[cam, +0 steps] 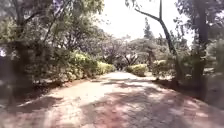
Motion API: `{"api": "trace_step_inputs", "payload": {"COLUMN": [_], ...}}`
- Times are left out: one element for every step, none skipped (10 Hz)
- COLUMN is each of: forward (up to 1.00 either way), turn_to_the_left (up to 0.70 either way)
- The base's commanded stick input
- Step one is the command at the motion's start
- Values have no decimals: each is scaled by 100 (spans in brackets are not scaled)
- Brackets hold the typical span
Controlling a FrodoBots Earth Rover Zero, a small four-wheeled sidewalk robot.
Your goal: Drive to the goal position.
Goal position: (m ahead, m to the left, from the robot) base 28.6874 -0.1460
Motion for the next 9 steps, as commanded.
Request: {"api": "trace_step_inputs", "payload": {"forward": [70,70,70,70,70,70,70,70,70], "turn_to_the_left": [-35,-35,0,0,0,0,0,0,0]}}
